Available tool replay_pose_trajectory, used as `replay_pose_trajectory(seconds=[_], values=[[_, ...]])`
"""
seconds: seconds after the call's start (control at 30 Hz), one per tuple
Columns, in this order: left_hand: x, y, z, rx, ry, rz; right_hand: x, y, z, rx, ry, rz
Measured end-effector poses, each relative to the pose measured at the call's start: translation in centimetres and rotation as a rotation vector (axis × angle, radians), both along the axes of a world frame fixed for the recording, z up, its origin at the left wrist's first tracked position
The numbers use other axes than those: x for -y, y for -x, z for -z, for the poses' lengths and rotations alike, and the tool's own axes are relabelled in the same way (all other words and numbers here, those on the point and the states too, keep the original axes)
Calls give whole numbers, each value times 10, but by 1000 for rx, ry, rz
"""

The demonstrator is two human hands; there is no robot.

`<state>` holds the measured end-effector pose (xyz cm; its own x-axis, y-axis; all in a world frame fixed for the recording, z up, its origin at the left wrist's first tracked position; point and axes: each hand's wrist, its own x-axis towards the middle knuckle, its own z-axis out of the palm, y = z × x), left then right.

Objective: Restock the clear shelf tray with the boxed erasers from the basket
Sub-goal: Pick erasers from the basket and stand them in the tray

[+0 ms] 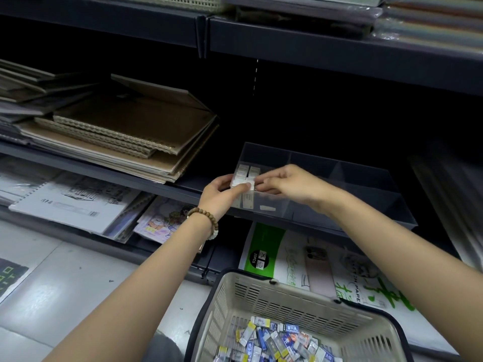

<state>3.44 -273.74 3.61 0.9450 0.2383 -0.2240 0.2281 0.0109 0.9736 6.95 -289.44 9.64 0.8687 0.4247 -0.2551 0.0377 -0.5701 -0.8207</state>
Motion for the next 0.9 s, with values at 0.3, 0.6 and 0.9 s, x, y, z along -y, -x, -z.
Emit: replay_pose_trajectory(seconds=[0.3,0.6,0.9], values=[[0,-19,-8,-154,-78,93,3,-9,-1,31,134,62],[-4,-18,-2,-74,2,130,-17,-23,-9,-432,-29,118],[-6,-15,1,-15,66,133,-14,-23,5,-154,4,254]])
